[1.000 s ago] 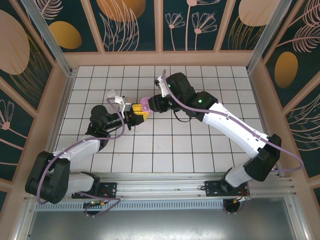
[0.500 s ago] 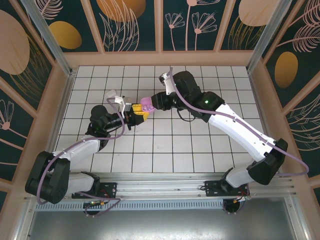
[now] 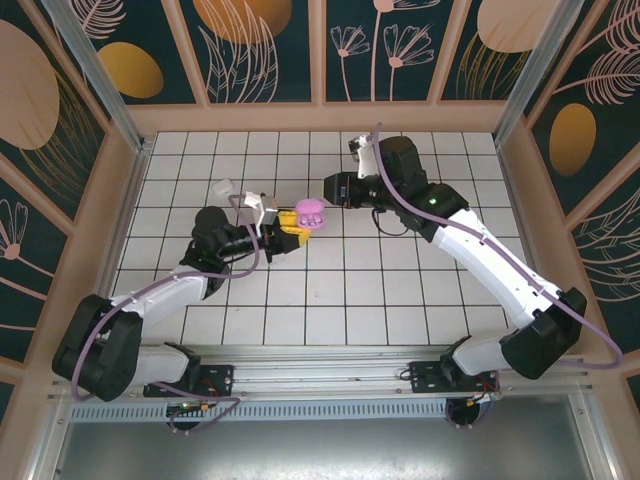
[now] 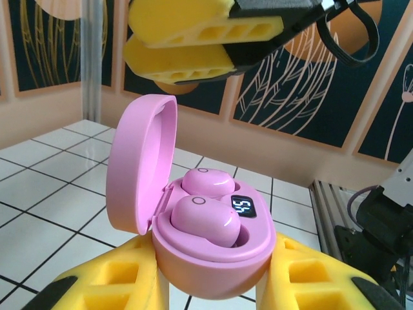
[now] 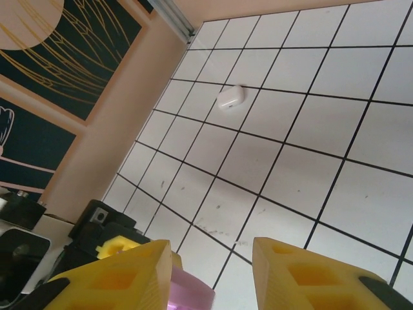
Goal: Insert the wireless bluetooth earbuds into the charging case
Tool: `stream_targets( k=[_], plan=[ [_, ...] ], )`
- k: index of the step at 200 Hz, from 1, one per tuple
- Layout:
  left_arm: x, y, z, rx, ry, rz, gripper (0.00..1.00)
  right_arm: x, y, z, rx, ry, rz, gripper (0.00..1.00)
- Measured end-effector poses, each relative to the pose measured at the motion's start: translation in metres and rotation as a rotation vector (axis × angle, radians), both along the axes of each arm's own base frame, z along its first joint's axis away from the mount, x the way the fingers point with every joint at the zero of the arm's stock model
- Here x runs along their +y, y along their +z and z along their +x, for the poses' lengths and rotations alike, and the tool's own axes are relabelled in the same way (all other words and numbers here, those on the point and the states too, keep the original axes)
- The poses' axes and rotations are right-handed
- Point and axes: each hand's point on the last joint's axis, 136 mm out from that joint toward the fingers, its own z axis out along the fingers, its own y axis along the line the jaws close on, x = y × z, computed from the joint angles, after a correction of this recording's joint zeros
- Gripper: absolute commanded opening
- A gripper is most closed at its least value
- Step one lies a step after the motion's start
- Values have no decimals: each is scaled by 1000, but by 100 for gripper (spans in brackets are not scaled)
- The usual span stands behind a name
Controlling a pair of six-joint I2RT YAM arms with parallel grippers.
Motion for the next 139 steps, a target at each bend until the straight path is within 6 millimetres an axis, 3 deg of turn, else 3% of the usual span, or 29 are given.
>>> stream_targets(
  k=[45, 74, 139],
  plan=[
    [-16, -13, -3, 36, -42, 19, 17, 2, -14, -4, 41, 26, 21, 38],
    [-21, -11, -1, 34, -50, 18, 17, 0, -24, -6, 82, 39, 31, 35],
    [-23, -10, 1, 33, -47, 18, 17, 2, -27, -10, 118, 67, 63, 31]
  ],
)
